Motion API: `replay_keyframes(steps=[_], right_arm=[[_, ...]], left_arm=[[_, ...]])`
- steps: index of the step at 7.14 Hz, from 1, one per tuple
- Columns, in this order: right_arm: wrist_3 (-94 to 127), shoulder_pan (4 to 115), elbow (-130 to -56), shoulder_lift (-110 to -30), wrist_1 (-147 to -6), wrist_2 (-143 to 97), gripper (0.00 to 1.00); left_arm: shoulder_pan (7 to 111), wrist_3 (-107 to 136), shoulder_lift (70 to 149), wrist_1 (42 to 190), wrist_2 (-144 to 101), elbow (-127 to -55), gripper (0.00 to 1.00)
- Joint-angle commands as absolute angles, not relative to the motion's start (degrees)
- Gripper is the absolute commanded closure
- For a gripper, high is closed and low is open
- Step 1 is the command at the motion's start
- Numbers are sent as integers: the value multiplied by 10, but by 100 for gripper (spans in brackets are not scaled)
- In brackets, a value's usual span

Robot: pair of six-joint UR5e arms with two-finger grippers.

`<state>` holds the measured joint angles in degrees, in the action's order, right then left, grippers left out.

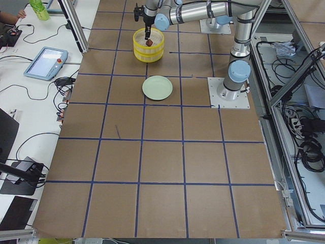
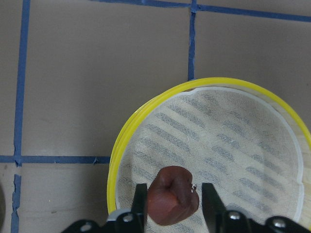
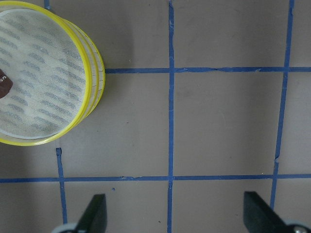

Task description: Stack buns with steamer

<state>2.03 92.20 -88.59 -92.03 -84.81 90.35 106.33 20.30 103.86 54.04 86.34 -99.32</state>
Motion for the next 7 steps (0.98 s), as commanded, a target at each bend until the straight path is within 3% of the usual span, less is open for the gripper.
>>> replay_keyframes(steps=[1,4,7], right_arm=[[20,922,-886,-919,-848,904,0],[20,922,-886,-918,-849,904,0],[20,922,-886,-918,-848,904,0]], left_arm=[[1057,182,1023,542,864,-991,0],[986,-7,987,629,872,-984,0],[937,-74,918,891,904,-880,0]])
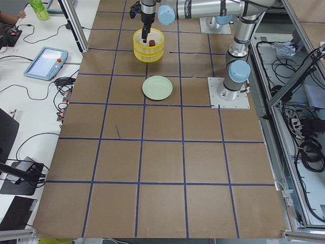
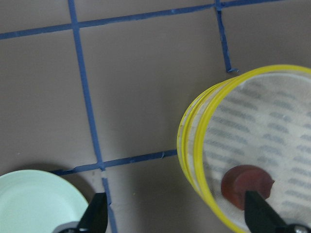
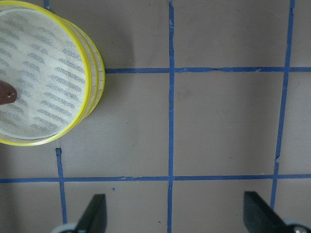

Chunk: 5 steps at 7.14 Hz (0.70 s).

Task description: Stack buns with steamer

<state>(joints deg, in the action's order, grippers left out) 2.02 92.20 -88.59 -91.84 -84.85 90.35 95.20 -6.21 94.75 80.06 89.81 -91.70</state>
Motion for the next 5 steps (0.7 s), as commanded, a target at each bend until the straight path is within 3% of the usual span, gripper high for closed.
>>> replay_keyframes(steps=[1,5], right_arm=[[20,922,-886,-918,-848,904,0],[20,922,-886,-918,-849,904,0]], left_arm=[[937,-74,890,901,906,-888,0],[891,-82,881,908,914,-904,0]])
